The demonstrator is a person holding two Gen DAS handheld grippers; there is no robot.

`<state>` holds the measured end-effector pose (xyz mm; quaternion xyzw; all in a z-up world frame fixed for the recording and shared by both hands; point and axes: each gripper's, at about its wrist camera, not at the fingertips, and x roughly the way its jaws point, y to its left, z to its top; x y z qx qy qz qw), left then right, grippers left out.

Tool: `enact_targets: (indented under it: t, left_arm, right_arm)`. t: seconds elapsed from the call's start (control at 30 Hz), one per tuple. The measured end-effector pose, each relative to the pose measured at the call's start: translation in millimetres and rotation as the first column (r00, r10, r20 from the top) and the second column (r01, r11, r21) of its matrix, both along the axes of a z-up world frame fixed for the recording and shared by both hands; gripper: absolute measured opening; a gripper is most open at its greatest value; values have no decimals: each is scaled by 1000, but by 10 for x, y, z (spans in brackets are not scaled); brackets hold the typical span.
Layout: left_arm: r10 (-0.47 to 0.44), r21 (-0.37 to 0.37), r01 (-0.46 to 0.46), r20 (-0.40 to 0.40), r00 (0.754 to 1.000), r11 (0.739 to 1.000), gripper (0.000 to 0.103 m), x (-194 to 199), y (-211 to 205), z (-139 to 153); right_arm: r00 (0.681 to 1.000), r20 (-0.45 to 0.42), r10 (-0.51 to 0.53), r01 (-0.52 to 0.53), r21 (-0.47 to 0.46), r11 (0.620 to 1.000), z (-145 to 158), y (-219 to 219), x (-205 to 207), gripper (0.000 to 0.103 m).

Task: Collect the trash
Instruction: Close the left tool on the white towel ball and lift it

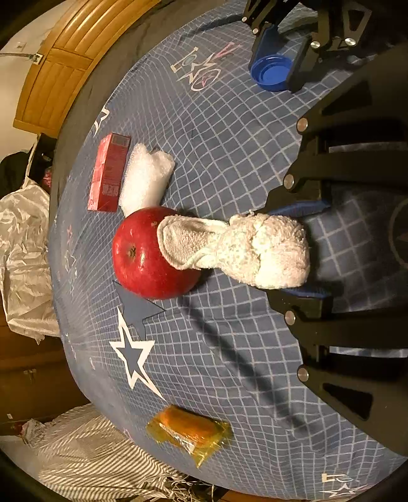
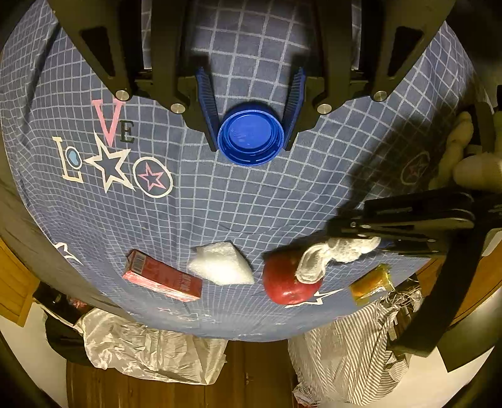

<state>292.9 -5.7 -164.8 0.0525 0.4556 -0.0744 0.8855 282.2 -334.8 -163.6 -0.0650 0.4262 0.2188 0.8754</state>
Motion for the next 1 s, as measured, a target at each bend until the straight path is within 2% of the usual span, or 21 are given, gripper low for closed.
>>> enact_targets:
  t: [0.37, 0.47, 0.57, 0.7, 0.73, 1.0]
  left_arm:
    - [41, -38, -39, 49, 998, 999, 33, -396, 237, 214]
    - [33, -53, -32, 19, 999, 998, 33, -504, 262, 206]
    - [-5, -71, 1, -68, 998, 997, 35, -504, 270, 80]
    - [-1, -75, -4, -71, 998, 997, 40, -506, 307, 63]
    - [3, -71, -8, -70, 998, 997, 43, -503, 310, 66]
    - [-38, 29, 42, -123, 992, 999, 46, -351, 167, -5]
  right_arm:
    - [1000, 22, -20, 19, 30, 999, 45, 17, -129, 41]
    - [1000, 20, -14, 13, 33, 999, 55, 34, -174, 41]
    - [1000, 12, 1, -2, 22, 1000, 47, 47, -208, 41]
    - [999, -21, 24, -23, 26, 999, 67, 32, -184, 42]
    - [999, -31, 34, -34, 20, 999, 71, 32, -174, 42]
    - [995, -66, 75, -76, -11, 997, 81, 44, -137, 42]
